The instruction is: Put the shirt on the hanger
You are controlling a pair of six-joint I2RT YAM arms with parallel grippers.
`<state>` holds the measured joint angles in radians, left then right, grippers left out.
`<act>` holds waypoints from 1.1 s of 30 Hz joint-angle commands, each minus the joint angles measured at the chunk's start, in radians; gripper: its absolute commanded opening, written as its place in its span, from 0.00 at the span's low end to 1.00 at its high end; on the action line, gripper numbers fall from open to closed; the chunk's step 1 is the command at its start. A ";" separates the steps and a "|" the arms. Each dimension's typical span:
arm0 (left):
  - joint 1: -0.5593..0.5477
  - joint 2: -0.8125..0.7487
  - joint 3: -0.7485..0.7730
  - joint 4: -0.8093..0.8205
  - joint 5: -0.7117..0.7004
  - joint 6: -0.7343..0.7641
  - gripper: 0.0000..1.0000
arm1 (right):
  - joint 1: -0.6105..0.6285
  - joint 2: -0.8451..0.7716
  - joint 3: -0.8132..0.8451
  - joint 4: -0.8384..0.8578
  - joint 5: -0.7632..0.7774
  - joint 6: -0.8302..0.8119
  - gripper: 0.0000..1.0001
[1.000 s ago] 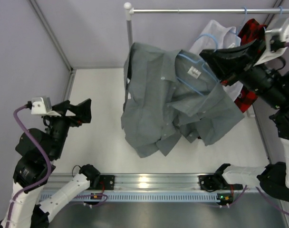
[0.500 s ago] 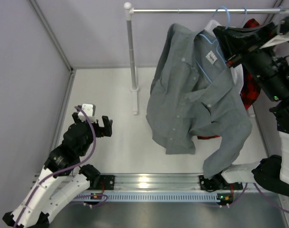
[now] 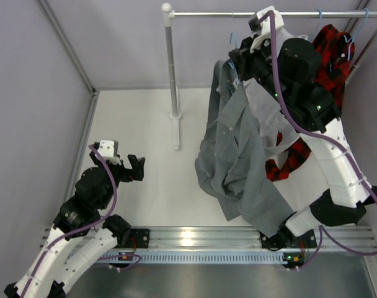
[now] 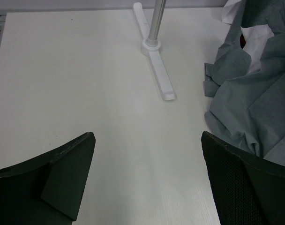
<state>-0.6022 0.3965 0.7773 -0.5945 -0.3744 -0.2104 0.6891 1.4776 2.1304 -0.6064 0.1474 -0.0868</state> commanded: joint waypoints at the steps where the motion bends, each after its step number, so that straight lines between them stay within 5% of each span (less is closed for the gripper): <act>1: 0.004 -0.005 -0.007 0.038 -0.018 -0.009 0.98 | -0.063 0.074 0.121 0.085 0.000 0.022 0.00; 19: 0.004 -0.048 -0.012 0.039 0.012 -0.012 0.98 | -0.319 0.311 0.325 0.365 -0.253 0.168 0.00; 33: 0.002 -0.053 -0.010 0.044 0.043 -0.012 0.98 | -0.362 0.432 0.347 0.447 -0.276 0.183 0.00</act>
<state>-0.6022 0.3534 0.7738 -0.5926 -0.3515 -0.2153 0.3416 1.8996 2.4298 -0.2714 -0.1154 0.0818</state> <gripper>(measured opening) 0.983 0.018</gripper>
